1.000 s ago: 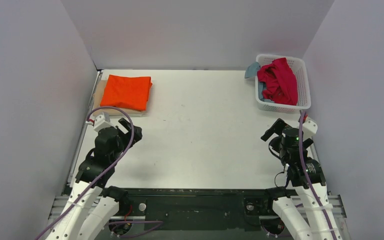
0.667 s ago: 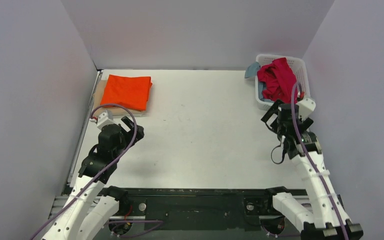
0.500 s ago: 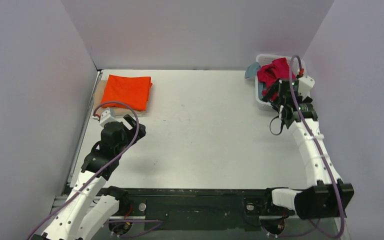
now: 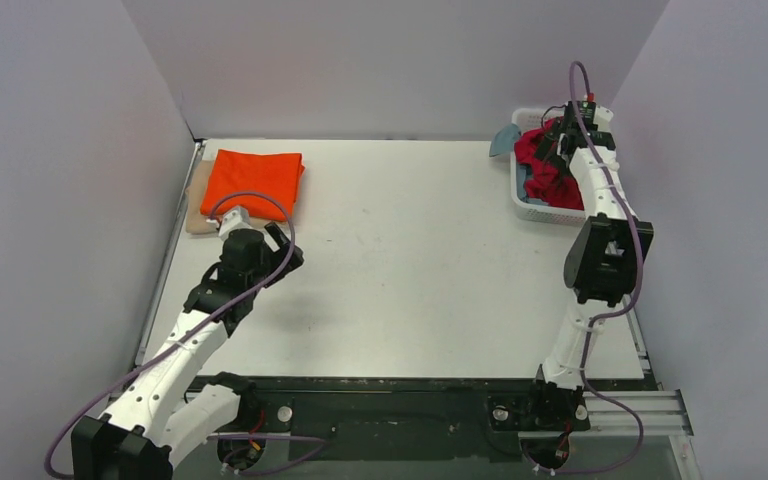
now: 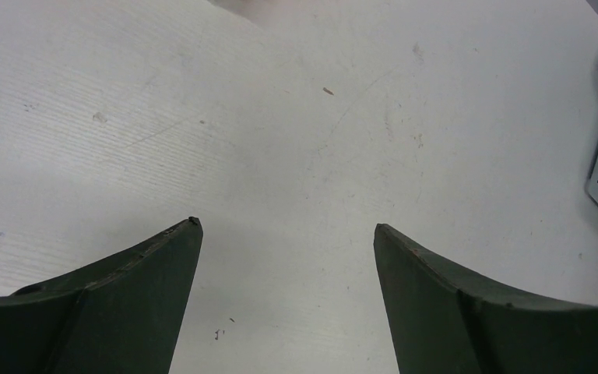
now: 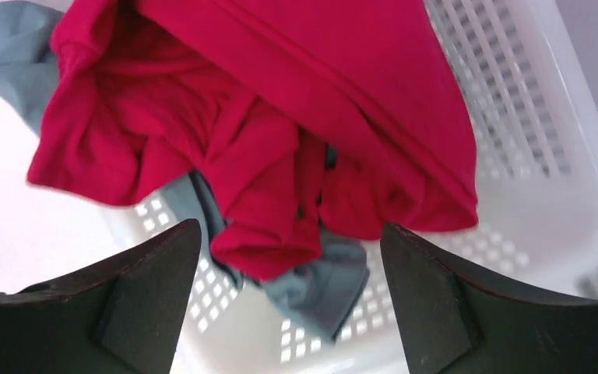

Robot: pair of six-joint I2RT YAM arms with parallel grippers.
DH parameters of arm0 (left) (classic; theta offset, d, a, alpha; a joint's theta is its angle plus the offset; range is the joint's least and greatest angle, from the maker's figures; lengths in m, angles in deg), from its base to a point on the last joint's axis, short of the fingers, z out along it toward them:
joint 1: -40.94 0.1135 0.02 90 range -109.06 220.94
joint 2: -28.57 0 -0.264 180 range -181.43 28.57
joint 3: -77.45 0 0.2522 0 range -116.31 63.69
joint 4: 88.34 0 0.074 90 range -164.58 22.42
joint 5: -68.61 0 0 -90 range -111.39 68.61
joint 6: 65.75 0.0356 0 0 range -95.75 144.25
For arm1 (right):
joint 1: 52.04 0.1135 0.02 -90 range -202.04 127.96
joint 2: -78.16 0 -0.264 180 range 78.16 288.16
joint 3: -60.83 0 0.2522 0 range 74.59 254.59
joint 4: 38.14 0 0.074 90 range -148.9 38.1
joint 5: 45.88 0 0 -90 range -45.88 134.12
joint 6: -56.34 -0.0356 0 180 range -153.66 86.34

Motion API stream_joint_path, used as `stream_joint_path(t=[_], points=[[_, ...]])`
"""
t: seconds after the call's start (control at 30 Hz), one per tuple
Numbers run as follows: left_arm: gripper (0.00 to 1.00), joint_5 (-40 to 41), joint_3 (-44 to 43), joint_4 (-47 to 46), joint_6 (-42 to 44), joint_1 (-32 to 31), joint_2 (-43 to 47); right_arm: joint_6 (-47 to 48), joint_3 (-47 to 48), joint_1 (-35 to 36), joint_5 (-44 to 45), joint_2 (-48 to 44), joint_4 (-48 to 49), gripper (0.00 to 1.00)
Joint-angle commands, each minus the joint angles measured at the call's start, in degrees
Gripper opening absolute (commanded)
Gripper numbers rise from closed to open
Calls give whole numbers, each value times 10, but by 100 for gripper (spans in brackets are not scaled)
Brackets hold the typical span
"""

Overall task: Fold and stack the t-shirts
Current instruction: Grab crumpled tshirt from bin with the right arm

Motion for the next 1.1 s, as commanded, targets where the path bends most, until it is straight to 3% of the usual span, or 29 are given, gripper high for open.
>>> stream_joint_path(t=[0.0, 0.13, 0.3, 0.63, 0.77, 0.83, 0.87, 0.93, 1.07], points=[[91, -8, -30, -40, 17, 3, -23, 140, 111, -6, -30, 69, -6, 80], [91, -13, -40, -41, 21, 6, -43, 225, 165, -7, -15, 131, 3, 81], [91, -19, -45, -44, 21, 8, -55, 234, 187, -12, 29, 171, 48, 81], [91, -21, -47, -42, 18, 10, -60, 213, 230, -17, 8, 227, 127, 63], [91, -18, -49, -35, 18, 10, -58, 198, 252, -19, 10, 255, 135, 39], [91, -17, -49, -34, 18, 10, -57, 186, 250, -20, 11, 256, 150, 21], [91, -17, -49, -35, 16, 10, -58, 182, 249, -20, 12, 252, 159, 5], [91, -21, -46, -43, 11, 10, -61, 167, 237, -21, 18, 240, 173, 0], [91, -48, -42, -58, 5, 9, -73, 145, 210, -22, 18, 184, 183, 0]])
